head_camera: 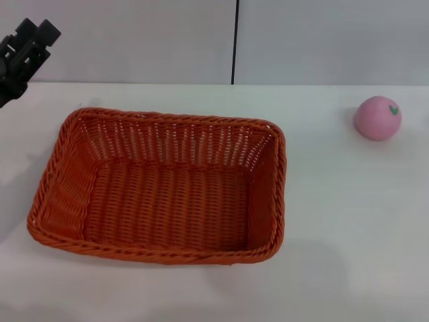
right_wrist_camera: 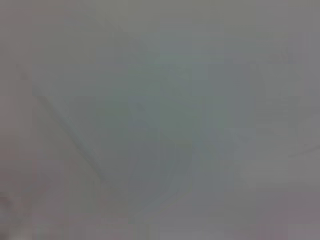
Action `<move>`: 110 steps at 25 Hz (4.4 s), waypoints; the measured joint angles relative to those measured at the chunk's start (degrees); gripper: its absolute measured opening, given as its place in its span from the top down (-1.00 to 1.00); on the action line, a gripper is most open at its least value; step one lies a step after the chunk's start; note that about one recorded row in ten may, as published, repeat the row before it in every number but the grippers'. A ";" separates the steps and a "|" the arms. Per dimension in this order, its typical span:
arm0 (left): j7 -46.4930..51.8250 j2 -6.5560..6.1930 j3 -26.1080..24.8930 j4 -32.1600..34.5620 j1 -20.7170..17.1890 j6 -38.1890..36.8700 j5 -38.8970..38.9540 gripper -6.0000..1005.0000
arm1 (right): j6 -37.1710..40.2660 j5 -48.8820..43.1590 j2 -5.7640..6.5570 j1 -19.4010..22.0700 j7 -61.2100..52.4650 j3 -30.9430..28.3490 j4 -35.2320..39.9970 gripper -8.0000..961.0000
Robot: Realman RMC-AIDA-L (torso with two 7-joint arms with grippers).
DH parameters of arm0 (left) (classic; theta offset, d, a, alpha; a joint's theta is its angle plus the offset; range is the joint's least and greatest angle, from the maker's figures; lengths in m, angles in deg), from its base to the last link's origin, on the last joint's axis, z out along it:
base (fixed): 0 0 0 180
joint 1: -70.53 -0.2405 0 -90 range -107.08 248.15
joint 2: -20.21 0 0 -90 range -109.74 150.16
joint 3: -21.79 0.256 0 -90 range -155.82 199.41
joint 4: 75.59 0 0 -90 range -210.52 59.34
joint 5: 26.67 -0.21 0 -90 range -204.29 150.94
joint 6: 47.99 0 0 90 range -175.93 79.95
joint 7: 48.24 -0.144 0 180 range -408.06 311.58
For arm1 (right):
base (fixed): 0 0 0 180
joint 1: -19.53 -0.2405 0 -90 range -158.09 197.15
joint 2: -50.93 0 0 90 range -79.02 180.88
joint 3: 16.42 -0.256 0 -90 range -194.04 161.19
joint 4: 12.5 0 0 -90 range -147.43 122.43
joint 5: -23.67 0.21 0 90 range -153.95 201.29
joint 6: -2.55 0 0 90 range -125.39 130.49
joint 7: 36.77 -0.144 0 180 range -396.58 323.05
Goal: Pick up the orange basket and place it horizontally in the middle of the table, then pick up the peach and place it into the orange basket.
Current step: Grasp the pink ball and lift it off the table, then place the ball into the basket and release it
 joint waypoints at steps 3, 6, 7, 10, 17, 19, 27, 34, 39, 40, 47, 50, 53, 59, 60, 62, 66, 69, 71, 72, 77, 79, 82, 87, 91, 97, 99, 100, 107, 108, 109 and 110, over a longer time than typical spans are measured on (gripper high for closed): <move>-0.32 0.07 -0.06 -0.45 0.01 -0.30 0.02 -0.37 | 1.42 -10.74 1.53 -5.72 -6.64 2.18 1.49 -0.14; -0.44 0.11 -0.13 -0.73 -0.35 -0.87 0.25 -0.37 | -1.07 -15.00 1.60 -8.26 -8.76 6.36 1.10 -0.15; -0.44 0.11 -0.13 -0.73 -0.35 -0.87 0.25 -0.37 | -1.07 -15.00 1.60 -8.26 -8.76 6.36 1.10 -0.15; -0.48 0.11 -0.18 -1.28 -0.96 -1.20 0.58 -0.37 | -4.56 -15.66 1.40 -9.01 -9.37 11.70 0.14 -0.15; -0.51 0.08 -0.18 -1.56 -1.41 -1.06 0.70 -0.37 | -14.74 -17.37 1.14 -10.53 -10.01 19.30 -4.99 -0.48; -0.51 0.10 -0.19 -1.70 -1.44 -1.00 0.73 -0.37 | -16.73 -18.40 1.31 -11.56 -10.00 20.53 -7.94 -0.55; -0.26 0.10 -0.06 -2.44 -0.81 -0.69 0.77 -0.37 | -23.57 -21.35 0.83 -13.39 -9.70 26.80 -12.80 -0.58; -0.07 -0.02 -0.14 -3.31 -0.62 -1.35 0.77 -0.37 | -28.34 -21.38 0.68 -14.86 -8.21 29.11 -16.62 -0.57; -0.03 0.04 -0.17 -3.60 -0.42 -1.70 0.76 -0.37 | -30.73 -21.38 0.69 -16.23 -6.51 29.86 -19.34 -0.57; -0.01 0.07 -0.16 -3.66 -0.26 -1.78 0.76 -0.37 | -31.07 -21.38 0.69 -16.41 -6.33 30.06 -19.67 -0.57; 0.09 0.05 -0.18 -4.58 0.32 -1.87 0.76 -0.37 | -32.10 -21.38 0.72 -17.28 -5.99 30.49 -21.29 -0.57; 0.09 0.05 -0.17 -4.58 0.43 -2.01 0.76 -0.37 | -31.86 -21.38 0.44 -17.11 -5.94 30.51 -20.55 -0.41; 0.10 0.06 -0.18 -4.58 0.48 -2.12 0.76 -0.37 | -31.74 -21.37 0.23 -16.90 -5.87 30.71 -20.02 -0.18; 0.14 0.08 -0.19 -4.66 0.53 -2.23 0.76 -0.37 | -31.75 -21.37 0.10 -16.83 -5.85 31.11 -19.96 0.31; 0.18 0.08 -0.19 -4.84 0.53 -2.26 0.76 -0.37 | -31.73 -21.37 0.04 -16.83 -5.85 31.12 -19.95 0.32; 0.18 0.08 -0.15 -5.08 0.53 -2.26 0.76 -0.37 | -31.61 -21.37 -0.14 -16.82 -5.84 31.13 -19.80 0.35; 0.18 0.02 0.05 -5.20 0.49 -2.46 0.76 -0.37 | -30.08 -21.07 -1.29 -15.95 -5.85 30.91 -16.39 0.39; 0.19 0.01 0.05 -5.20 0.29 -2.67 0.76 -0.37 | -27.95 -20.64 -3.12 -13.97 -6.28 30.53 -10.61 0.43; 0.19 -0.01 0.02 -5.20 0.12 -2.70 0.76 -0.37 | -26.41 -20.29 -4.71 -12.23 -6.52 30.44 -5.50 0.46; 0.19 -0.01 -0.01 -5.19 -0.04 -2.77 0.76 -0.37 | -25.73 -20.14 -5.43 -11.38 -6.68 30.41 -3.18 0.47; 0.19 -0.01 0.00 -5.16 -0.24 -2.96 0.76 -0.37 | -22.99 -15.47 -7.38 -8.65 -7.12 30.38 4.68 0.61; 0.19 -0.01 0.08 -5.15 -0.25 -2.98 0.76 -0.37 | -20.79 -9.87 -7.25 -8.14 -6.49 30.40 5.76 0.64; 0.19 -0.07 0.20 -5.15 -0.18 -3.04 0.76 -0.37 | -16.49 1.38 -6.52 -7.87 -3.86 30.43 6.11 0.68; 0.14 -0.10 0.22 -5.15 -0.10 -3.12 0.64 -0.37 | -7.10 17.81 -6.14 -9.37 2.87 31.20 4.53 0.76; 0.01 0.03 0.25 -5.15 -0.24 -3.14 0.48 -0.37 | -1.96 21.04 -6.89 -13.73 5.80 31.48 -0.90 0.80; 0.07 0.07 0.30 -5.27 -0.71 -3.28 0.44 -0.37 | -1.34 19.49 -6.65 -18.45 7.26 37.01 -8.66 0.80; 0.08 0.08 0.34 -5.32 -0.94 -3.39 0.42 -0.37 | -1.10 17.91 -6.60 -19.34 7.13 38.01 -9.39 0.79; 0.08 0.08 0.35 -5.32 -1.01 -3.55 0.41 -0.37 | -0.95 17.35 -6.60 -19.59 7.14 38.29 -9.45 0.79; 0.13 0.10 0.35 -5.39 -1.07 -3.84 0.40 -0.37 | -0.23 17.05 -6.81 -19.05 7.59 38.44 -9.25 0.38; 0.15 0.10 0.35 -5.42 -1.09 -3.89 0.40 -0.37 | -0.11 17.09 -6.81 -18.88 7.62 38.31 -9.27 0.28; 0.15 0.10 0.35 -5.42 -1.09 -3.89 0.40 -0.37 | -0.03 17.15 -6.82 -18.73 7.67 38.17 -9.33 0.18; 0.17 0.09 0.35 -5.51 -1.11 -4.01 0.40 -0.37 | 0.02 17.20 -6.80 -18.56 7.71 38.07 -9.39 0.08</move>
